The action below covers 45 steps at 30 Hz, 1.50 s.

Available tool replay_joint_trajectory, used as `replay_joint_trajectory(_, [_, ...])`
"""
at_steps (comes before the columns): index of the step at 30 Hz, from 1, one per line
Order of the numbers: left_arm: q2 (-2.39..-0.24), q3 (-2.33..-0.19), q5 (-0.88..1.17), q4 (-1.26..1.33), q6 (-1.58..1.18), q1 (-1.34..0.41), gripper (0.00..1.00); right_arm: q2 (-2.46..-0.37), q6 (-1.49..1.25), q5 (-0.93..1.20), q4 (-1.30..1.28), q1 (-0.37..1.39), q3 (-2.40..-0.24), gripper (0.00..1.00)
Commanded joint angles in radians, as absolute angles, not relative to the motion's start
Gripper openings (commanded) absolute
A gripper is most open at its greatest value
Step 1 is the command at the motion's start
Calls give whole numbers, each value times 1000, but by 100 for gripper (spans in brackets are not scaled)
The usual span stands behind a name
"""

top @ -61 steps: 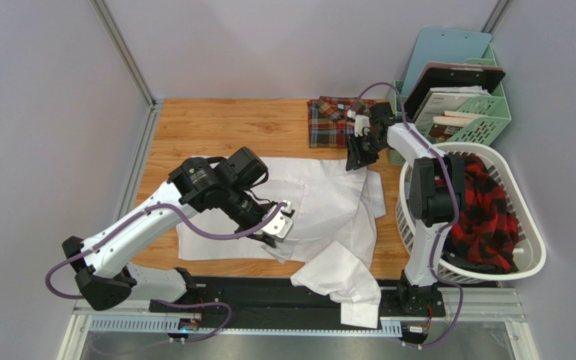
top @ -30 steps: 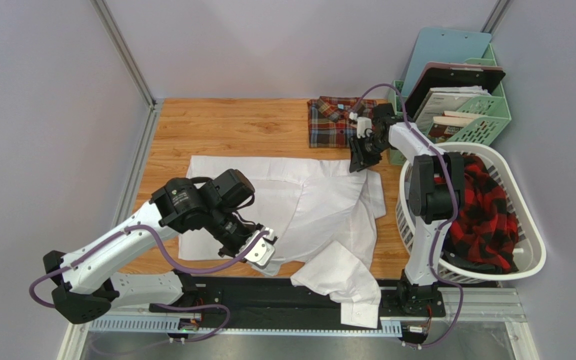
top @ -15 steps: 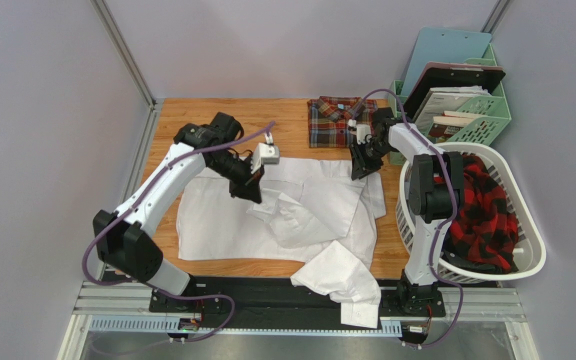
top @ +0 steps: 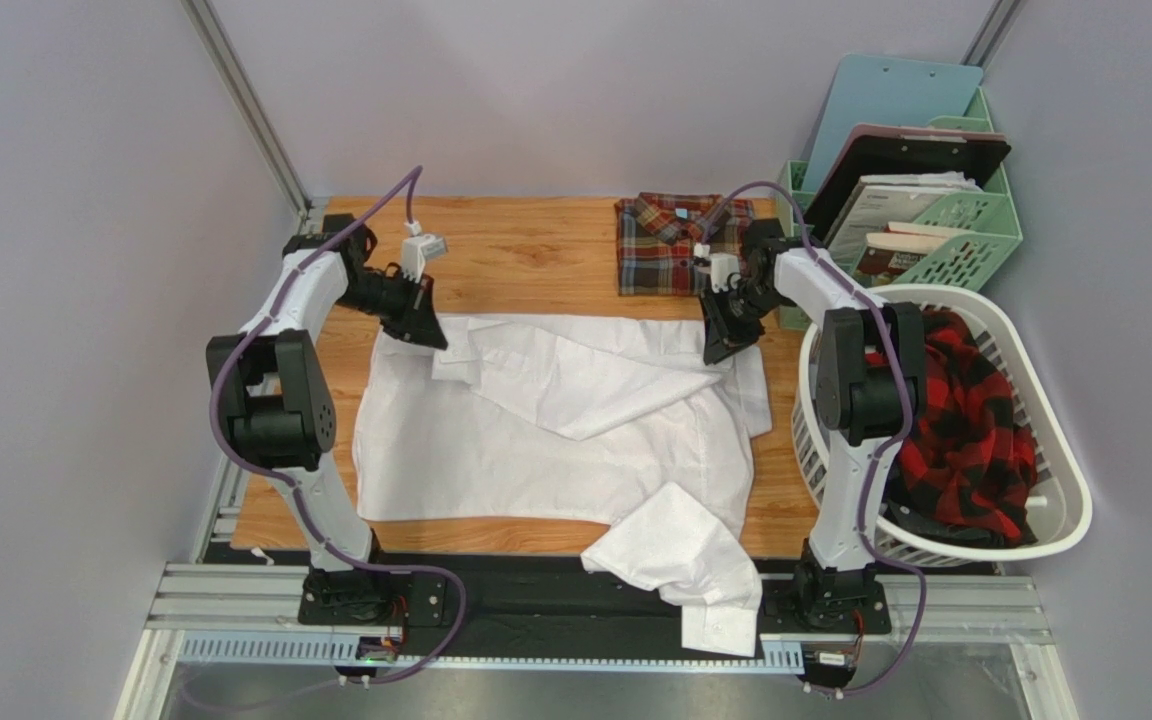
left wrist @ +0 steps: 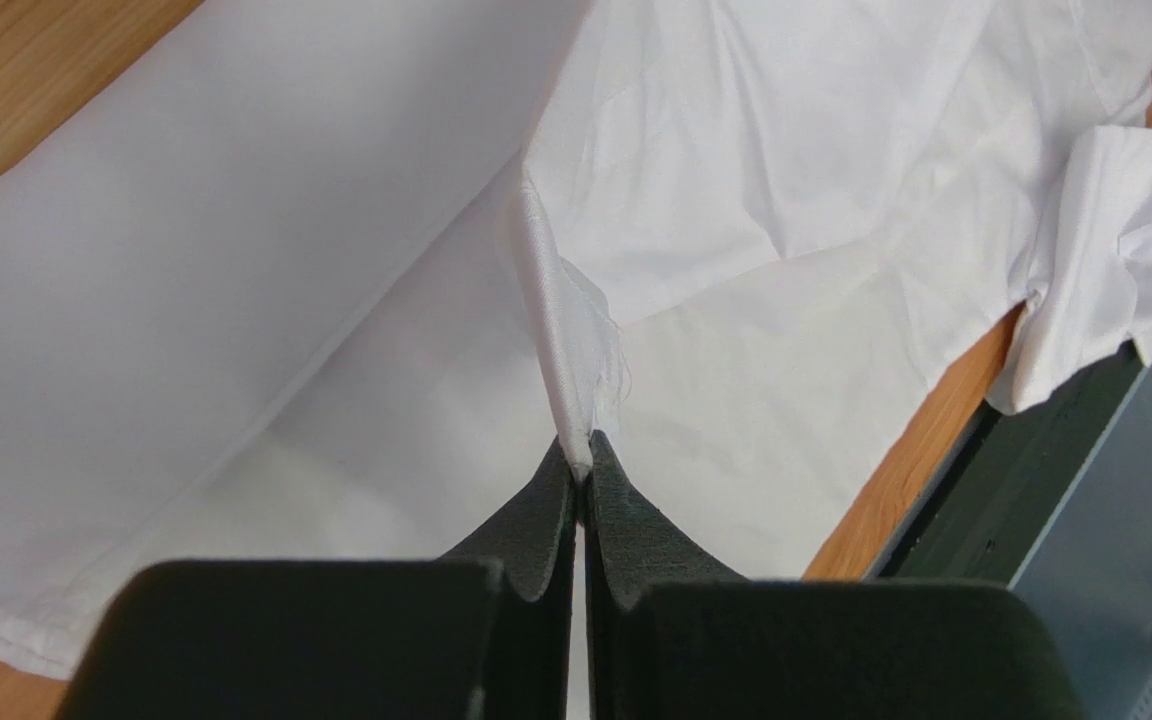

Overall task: Fold and stack the long sleeve shirts
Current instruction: Fold the shirt

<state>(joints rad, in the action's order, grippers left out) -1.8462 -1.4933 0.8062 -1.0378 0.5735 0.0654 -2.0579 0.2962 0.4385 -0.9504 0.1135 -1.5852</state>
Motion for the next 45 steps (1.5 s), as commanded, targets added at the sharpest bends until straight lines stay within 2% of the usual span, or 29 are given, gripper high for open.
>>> replay_joint_trajectory(1, [-1870,-1471,798,-979,545,119,0,-2069,310,403,-953,115,-1624,22])
replay_joint_trajectory(12, [-1983,-1476,778,-983,489,235,0,-2037,336,442,-999,115,-1687,23])
replay_joint_trajectory(18, [-2006,-1557,808,-1031,445,236,0,-2000,350,434,-1003,117,-1690,26])
replay_joint_trajectory(24, [-2051,-1580,726,-1086,408,239,0,-1987,360,410,-1020,115,-1727,31])
replay_joint_trajectory(26, [-2051,-1577,690,-1080,396,238,6,-1971,365,413,-1023,117,-1735,35])
replay_joint_trajectory(27, [-2048,-1577,680,-1074,390,239,14,-1964,370,435,-1031,117,-1736,36])
replay_joint_trajectory(28, [-2030,-1574,666,-1063,384,239,18,-1947,374,448,-1031,117,-1732,40])
replay_joint_trajectory(29, [-2019,-1572,664,-1054,385,242,21,-1938,380,463,-1032,117,-1727,40])
replay_joint_trajectory(30, [-2000,-1562,661,-1042,384,251,31,-1927,385,498,-1037,120,-1712,41])
replay_joint_trajectory(33, [-1919,-1523,678,-977,383,271,41,-1884,403,525,-1032,144,-1668,42])
replay_joint_trajectory(35, [-1882,-1506,675,-954,397,272,44,-1873,413,520,-1020,163,-1640,42])
replay_joint_trajectory(36, [-1876,-1493,686,-956,402,272,52,-1865,414,517,-1005,182,-1614,42])
replay_joint_trajectory(45, [-1931,-1450,631,-931,353,272,56,-1908,381,454,-922,282,-1560,42])
